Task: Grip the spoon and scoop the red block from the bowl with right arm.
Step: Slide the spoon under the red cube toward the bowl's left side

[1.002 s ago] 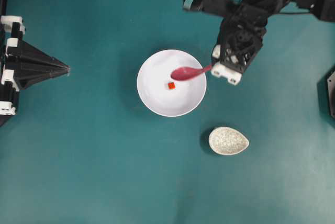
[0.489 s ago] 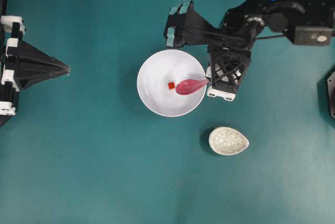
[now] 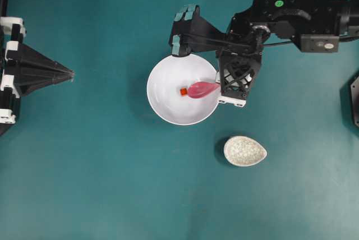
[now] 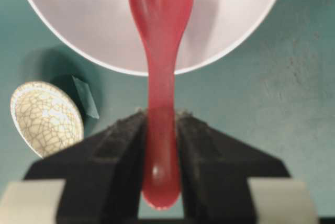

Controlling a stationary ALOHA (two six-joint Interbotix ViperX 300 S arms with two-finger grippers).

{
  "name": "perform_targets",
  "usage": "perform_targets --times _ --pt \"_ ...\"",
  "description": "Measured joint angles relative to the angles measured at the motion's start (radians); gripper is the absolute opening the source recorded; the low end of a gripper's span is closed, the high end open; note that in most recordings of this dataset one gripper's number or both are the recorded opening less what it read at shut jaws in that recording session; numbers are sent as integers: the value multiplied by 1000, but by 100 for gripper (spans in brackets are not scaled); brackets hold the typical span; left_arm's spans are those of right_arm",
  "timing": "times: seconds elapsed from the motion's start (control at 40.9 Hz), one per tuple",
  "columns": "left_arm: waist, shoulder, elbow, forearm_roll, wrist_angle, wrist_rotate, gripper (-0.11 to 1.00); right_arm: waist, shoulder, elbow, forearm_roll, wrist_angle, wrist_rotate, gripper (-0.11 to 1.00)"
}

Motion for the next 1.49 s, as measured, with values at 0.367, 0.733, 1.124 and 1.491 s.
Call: perform_targets --times 0.367,0.733,1.124,1.491 --pt "0 -20 0 0 31 0 1 8 26 -18 0 3 -2 25" --pt "0 -32 0 0 63 2 1 17 28 -20 0 12 -2 25" --pt "0 -32 0 0 71 2 1 18 63 -20 -11 -11 -3 25" --pt "0 -34 0 2 83 2 1 18 100 -67 -32 -74 -3 25"
